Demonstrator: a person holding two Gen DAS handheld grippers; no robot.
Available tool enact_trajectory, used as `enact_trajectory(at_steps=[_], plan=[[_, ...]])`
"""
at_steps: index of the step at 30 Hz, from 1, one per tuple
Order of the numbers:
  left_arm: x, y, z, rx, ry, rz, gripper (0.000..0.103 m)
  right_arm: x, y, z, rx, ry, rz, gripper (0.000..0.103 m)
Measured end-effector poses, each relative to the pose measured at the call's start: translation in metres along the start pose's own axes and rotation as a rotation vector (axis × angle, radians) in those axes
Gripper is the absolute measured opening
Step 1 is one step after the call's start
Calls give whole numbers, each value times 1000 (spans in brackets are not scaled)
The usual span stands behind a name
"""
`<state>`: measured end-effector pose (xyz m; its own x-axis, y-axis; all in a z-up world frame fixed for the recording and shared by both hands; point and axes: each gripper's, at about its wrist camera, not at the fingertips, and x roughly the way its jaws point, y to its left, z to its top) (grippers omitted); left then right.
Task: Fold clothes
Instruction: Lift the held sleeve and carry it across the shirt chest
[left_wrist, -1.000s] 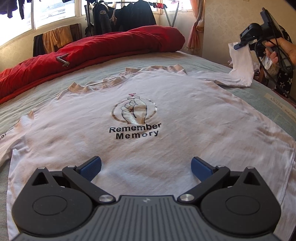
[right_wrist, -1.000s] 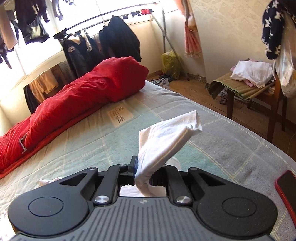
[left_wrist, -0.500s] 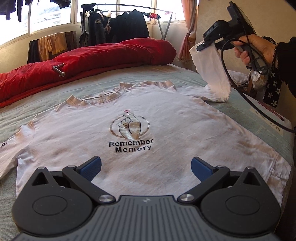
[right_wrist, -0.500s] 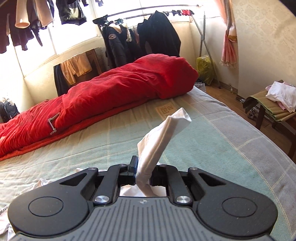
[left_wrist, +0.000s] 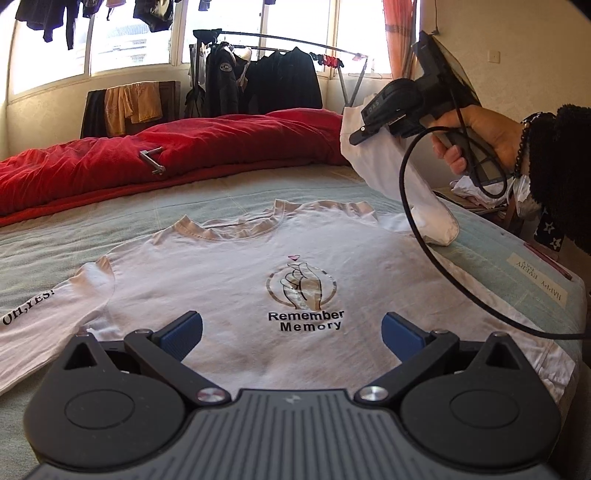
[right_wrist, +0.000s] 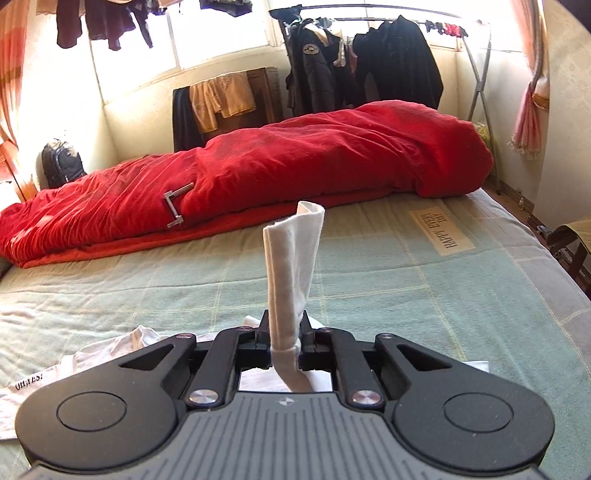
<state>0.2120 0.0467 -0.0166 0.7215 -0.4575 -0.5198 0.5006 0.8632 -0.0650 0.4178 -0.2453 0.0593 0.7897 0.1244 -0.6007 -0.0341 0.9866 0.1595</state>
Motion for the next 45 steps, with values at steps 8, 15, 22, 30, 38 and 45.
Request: enact_trajectory(at_steps=[8,15,22,30,38,45], plan=[[-13,15,1,-30,-9,-45,102,22,61,-9,-137,54,61,13],[-24,15,3,-37,-44,-76,102,35,98,-17,-199,98,109,13],[-36,15,5,-43,-88,-109,102,45,136,-26,-290,138,179,13],[-33,16,5,-53,-83,-108,102,58,171,-45,-330,176,259,13],[-31,14,5,-43,-75,-109,102,84,199,-76,-396,206,225,13],[-28,14,4,-46,-65,-101,102,98,214,-95,-448,183,186,17]])
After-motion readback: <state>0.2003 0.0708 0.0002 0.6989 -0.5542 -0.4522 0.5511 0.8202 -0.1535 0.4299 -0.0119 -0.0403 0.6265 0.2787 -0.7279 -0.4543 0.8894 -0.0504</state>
